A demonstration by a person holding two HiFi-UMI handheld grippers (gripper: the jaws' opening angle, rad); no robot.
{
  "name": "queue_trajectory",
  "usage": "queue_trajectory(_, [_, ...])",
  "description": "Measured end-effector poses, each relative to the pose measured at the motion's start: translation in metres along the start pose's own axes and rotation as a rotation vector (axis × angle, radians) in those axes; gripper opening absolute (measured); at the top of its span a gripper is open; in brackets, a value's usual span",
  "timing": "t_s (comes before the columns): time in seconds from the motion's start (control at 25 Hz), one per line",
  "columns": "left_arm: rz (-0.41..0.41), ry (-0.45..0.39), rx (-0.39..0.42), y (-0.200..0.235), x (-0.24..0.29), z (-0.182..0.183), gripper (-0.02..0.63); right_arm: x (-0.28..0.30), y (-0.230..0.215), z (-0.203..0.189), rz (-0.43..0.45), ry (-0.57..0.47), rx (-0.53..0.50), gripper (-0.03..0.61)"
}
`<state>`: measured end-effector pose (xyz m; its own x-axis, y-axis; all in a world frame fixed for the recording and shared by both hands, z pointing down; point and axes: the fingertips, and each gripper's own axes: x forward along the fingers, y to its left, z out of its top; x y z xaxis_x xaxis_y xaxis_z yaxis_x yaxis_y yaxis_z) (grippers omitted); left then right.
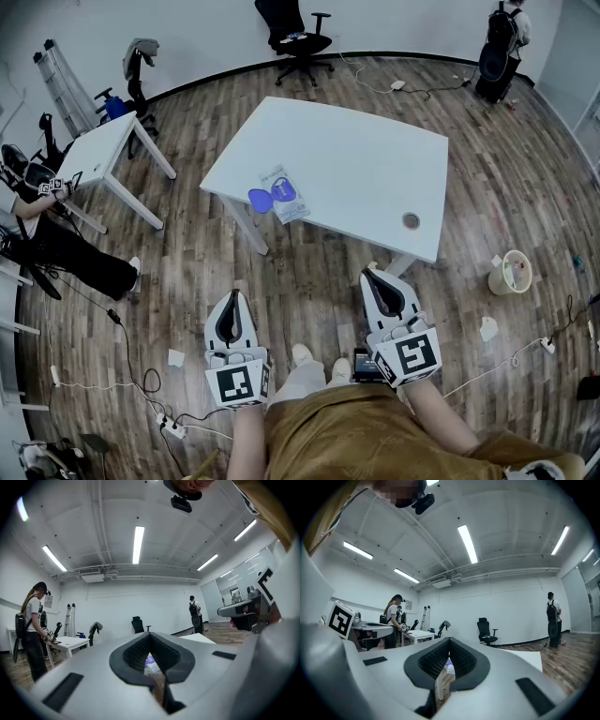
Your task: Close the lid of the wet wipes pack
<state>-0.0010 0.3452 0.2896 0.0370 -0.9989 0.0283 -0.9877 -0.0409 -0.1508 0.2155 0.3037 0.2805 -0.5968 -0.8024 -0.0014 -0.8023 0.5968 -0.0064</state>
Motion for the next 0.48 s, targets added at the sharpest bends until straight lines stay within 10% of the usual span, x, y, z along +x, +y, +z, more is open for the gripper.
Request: queue_trajectory(0.48, [-0.019,-0.001,-0.022,0.044,0.047,-0.011,-0.003,0.060,0.010,-0.003,-0.016,0.014,-0.017,0.006])
